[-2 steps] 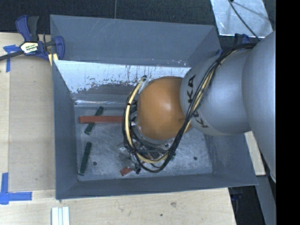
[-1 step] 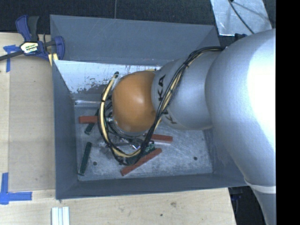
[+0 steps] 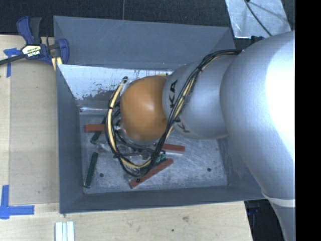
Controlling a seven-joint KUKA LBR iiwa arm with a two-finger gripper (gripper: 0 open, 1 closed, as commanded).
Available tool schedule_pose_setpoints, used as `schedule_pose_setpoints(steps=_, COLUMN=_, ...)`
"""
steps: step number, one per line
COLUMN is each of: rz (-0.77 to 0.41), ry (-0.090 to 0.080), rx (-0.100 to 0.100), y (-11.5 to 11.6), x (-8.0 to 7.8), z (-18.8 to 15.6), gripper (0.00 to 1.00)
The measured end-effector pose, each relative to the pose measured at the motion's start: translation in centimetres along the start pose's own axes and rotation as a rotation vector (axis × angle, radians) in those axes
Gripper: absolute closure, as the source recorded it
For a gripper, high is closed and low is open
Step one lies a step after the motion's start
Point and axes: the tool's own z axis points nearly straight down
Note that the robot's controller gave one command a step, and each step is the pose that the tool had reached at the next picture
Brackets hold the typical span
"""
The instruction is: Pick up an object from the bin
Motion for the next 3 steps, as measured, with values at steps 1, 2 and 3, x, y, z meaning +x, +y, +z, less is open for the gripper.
schedule_pose_setpoints(steps=1, rz=-0.254, ry=-0.008, rx=0.002, y=2.2, x=-5.0, z=-7.5, gripper=0.00)
schedule_pose_setpoints(steps=2, rz=-0.400, ry=0.005, rx=0.002, y=-1.8, x=-10.0, z=0.2, gripper=0.00)
schedule_pose_setpoints(steps=3, rz=-0.399, ry=-0.001, rx=-0.001, y=-1.5, x=-10.2, z=-0.1, gripper=1.00)
